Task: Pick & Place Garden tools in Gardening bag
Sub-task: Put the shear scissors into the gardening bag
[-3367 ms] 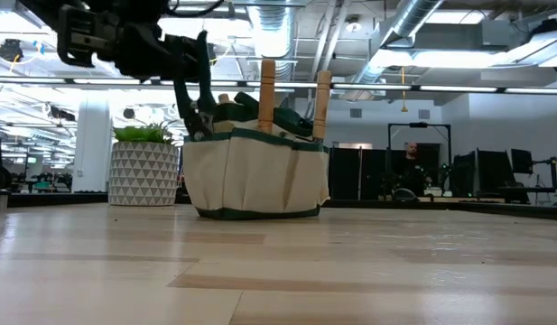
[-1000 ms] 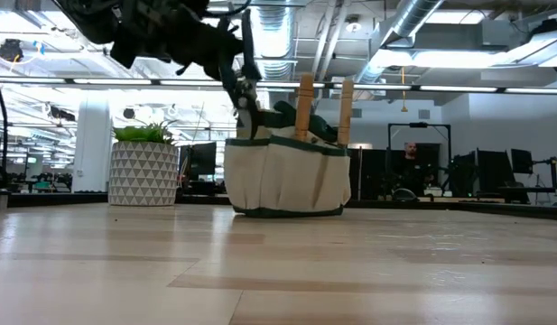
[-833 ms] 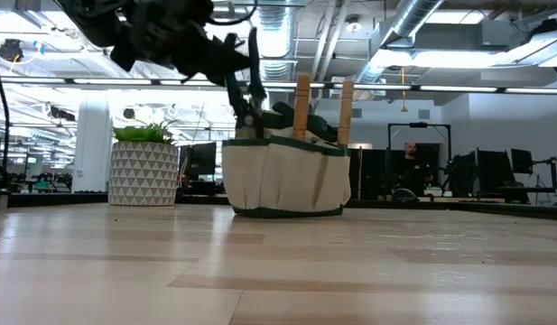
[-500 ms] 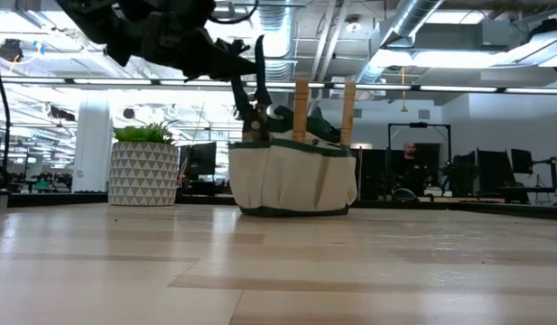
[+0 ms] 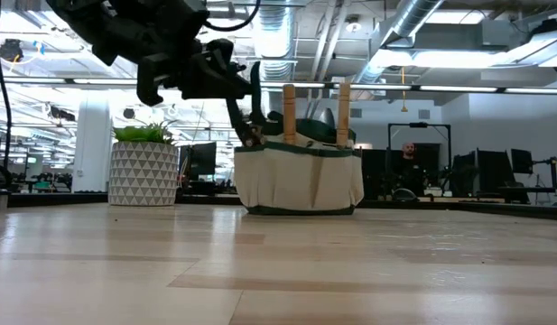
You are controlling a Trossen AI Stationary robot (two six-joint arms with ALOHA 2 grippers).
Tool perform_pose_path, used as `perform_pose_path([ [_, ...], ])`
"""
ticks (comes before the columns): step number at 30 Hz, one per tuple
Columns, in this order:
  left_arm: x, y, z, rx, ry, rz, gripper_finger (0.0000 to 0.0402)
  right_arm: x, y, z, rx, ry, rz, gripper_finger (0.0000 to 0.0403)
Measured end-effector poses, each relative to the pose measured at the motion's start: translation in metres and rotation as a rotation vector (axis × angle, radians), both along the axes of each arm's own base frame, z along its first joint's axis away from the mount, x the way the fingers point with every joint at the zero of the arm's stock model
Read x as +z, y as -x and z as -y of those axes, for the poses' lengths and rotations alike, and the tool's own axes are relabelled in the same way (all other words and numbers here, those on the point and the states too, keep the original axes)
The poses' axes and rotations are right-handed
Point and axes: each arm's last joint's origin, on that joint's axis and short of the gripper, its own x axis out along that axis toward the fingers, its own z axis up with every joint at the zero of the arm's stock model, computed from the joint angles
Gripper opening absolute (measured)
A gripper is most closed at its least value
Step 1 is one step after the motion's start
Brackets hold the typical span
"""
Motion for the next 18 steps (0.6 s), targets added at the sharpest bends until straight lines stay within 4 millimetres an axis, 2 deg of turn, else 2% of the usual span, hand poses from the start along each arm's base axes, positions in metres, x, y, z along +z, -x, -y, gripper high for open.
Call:
perform_pose_path([
  [4, 0.000, 0.000, -0.003, -0.007, -0.042, -0.001, 0.0027, 0.000, 0.000, 0.000, 0.000, 0.000, 0.000, 0.0301],
  [9, 0.000, 0.002, -0.011, -0.035, 0.004, 0.004, 0.0027, 0.000, 0.000, 0.000, 0.000, 0.000, 0.001, 0.0301],
  [13, 0.000, 0.003, -0.017, -0.070, 0.116, 0.004, 0.0027, 0.000, 0.000, 0.000, 0.000, 0.000, 0.001, 0.0301],
  [18, 0.000, 0.003, -0.013, -0.134, 0.247, -0.008, 0.0027, 0.001, 0.000, 0.000, 0.000, 0.001, 0.009, 0.0301],
])
